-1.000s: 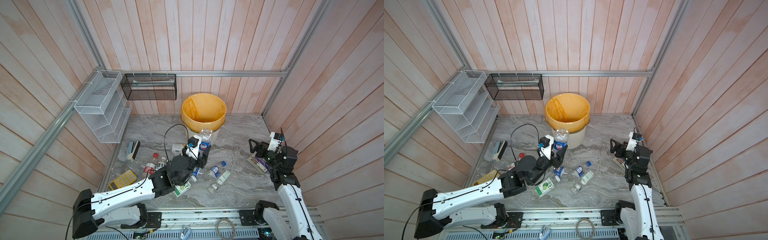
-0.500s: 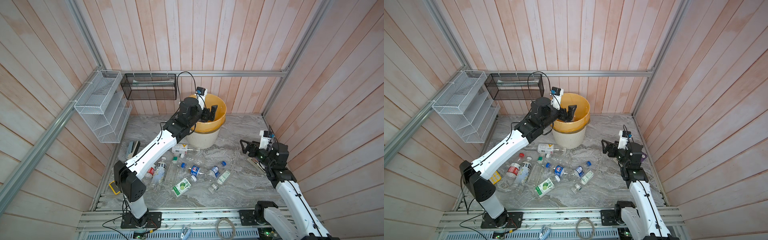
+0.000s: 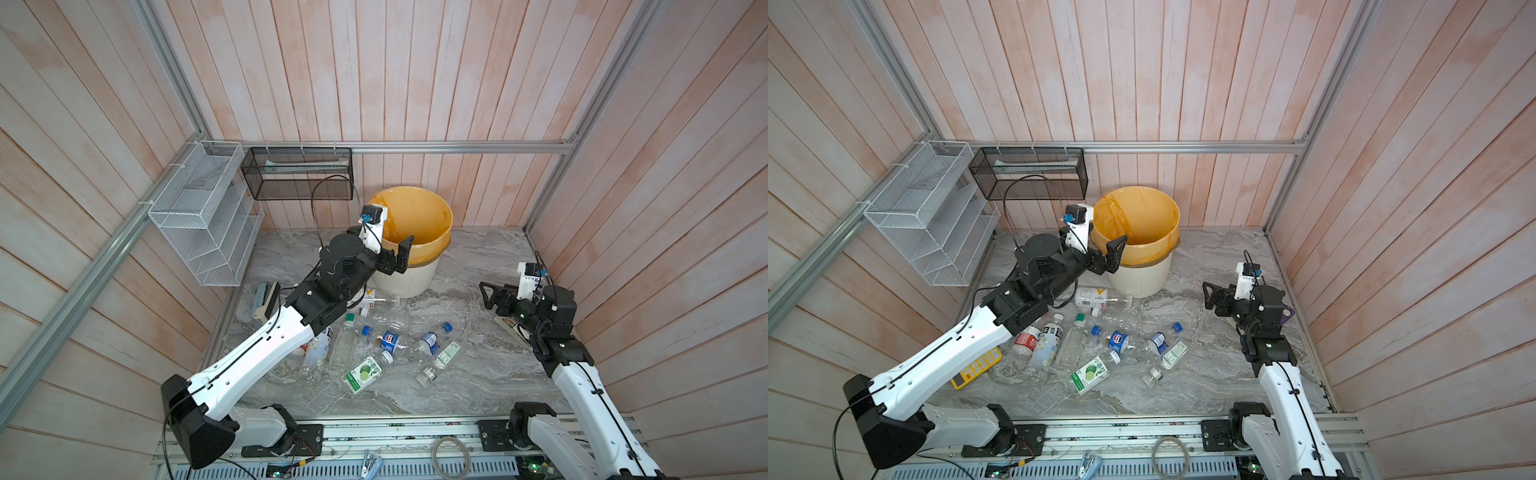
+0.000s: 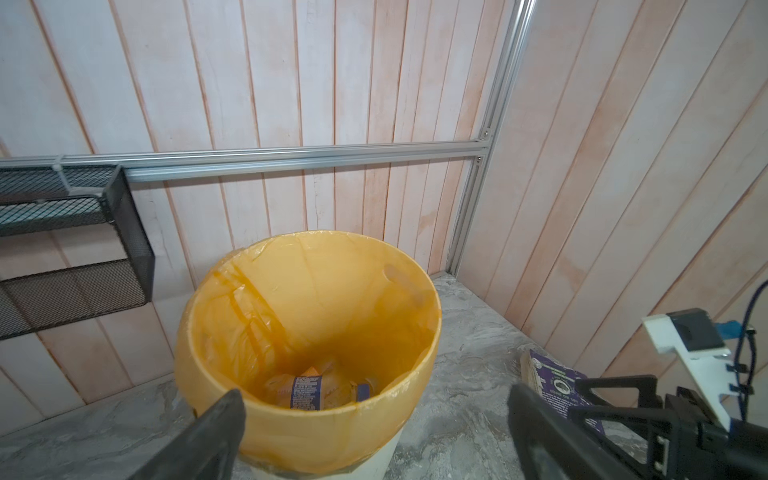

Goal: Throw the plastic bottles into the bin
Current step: 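Carry the cola bottle over the bin and open the left gripper, then lower the left gripper onto the green-labelled lemon bottle and close it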

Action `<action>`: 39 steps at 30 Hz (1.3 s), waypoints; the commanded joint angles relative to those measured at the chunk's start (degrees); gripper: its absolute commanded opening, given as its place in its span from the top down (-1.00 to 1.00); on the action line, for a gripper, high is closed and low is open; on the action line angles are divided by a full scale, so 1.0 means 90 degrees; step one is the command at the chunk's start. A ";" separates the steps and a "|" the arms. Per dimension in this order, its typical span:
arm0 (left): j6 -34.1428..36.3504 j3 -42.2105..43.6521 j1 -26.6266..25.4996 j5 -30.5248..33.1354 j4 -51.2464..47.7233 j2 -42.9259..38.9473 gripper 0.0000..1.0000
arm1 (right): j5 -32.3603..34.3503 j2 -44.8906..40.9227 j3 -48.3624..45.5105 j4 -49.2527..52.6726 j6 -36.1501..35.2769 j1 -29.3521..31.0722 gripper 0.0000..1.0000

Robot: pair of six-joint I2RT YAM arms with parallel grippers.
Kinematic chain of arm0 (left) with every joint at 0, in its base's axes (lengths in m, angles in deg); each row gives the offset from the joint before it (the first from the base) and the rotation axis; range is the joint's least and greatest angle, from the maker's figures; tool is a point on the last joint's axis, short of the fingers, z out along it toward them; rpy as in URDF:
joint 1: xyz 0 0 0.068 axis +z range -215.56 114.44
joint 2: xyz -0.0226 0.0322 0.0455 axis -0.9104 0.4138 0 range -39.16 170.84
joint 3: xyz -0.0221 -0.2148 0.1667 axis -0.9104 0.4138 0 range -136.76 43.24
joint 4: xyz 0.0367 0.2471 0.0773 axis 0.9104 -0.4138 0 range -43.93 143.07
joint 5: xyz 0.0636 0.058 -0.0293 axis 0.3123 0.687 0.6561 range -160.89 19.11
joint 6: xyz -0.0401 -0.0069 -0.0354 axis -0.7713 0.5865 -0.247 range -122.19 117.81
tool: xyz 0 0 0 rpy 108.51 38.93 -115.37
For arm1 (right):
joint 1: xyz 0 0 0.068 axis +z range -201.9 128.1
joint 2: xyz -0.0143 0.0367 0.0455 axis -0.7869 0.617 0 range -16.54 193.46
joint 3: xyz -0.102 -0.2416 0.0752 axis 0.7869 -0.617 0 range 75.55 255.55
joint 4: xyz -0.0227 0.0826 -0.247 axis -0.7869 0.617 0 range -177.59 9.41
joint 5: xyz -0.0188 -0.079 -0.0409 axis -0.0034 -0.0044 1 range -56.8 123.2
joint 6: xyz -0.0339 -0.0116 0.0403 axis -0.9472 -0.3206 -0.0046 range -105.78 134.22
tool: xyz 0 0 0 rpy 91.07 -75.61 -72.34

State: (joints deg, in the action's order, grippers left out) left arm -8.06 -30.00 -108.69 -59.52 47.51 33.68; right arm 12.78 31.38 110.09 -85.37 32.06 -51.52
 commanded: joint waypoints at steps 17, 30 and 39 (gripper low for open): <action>-0.2314 0.3240 -0.1694 0.0250 -0.2841 -0.1016 -0.99 | 0.0463 0.0164 -0.0219 -0.0143 0.0140 0.0206 -0.81; -0.3114 0.4008 -0.2119 -0.0140 -0.2801 -0.0574 -0.99 | 0.0498 0.0130 -0.0254 -0.0107 0.0214 0.0211 -0.83; -0.3030 0.4014 -0.2109 -0.0050 -0.2647 -0.0130 -0.99 | 0.0527 0.0129 -0.0303 -0.0100 0.0214 0.0204 -0.83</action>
State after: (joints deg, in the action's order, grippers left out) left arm -35.03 5.74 -127.51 -59.93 22.40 31.47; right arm 16.69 33.13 108.04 -86.27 33.77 -49.99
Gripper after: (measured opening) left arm 0.996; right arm 0.914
